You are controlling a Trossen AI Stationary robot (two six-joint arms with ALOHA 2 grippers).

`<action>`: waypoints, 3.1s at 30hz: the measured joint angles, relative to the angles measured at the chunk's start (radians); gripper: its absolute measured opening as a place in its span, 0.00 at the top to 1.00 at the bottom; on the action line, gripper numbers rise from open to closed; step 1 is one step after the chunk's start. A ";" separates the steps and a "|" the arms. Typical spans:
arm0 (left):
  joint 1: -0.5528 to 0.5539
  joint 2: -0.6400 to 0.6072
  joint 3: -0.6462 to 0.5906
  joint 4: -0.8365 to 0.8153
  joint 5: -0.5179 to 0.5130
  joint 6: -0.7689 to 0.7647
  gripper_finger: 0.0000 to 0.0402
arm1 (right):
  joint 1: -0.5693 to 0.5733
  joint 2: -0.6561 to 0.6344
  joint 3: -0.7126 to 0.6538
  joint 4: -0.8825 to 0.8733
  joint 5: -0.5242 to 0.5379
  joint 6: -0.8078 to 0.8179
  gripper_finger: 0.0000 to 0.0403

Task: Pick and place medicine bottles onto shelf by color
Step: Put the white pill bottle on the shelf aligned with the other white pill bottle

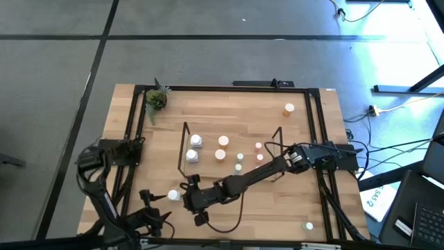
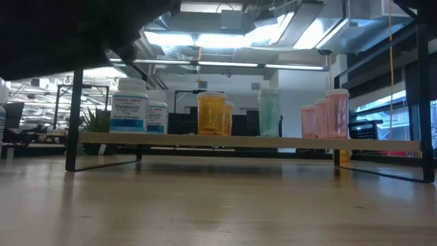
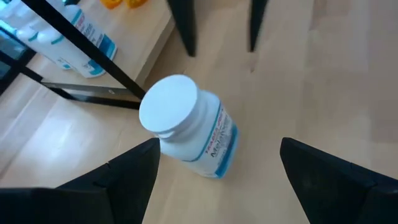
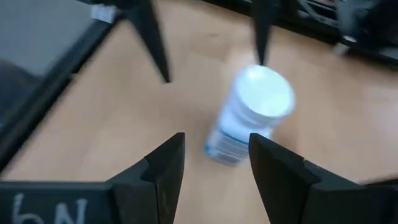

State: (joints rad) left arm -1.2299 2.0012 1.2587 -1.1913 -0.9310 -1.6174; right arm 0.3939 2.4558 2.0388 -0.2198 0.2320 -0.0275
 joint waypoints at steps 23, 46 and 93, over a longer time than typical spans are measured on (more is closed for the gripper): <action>0.078 0.031 -0.133 0.128 0.042 -0.010 0.19 | -0.023 0.010 0.000 -0.033 0.062 0.133 0.55; 0.170 0.030 -0.136 0.370 0.004 0.267 0.19 | -0.026 0.010 0.000 -0.063 0.052 0.127 0.55; 0.072 0.027 -0.011 0.117 0.119 0.173 0.19 | -0.051 0.009 0.000 -0.091 -0.209 -0.036 0.59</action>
State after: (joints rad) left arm -1.1580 2.0281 1.2476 -1.0744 -0.8117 -1.4447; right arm 0.3428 2.4649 2.0392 -0.3111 0.0235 -0.0632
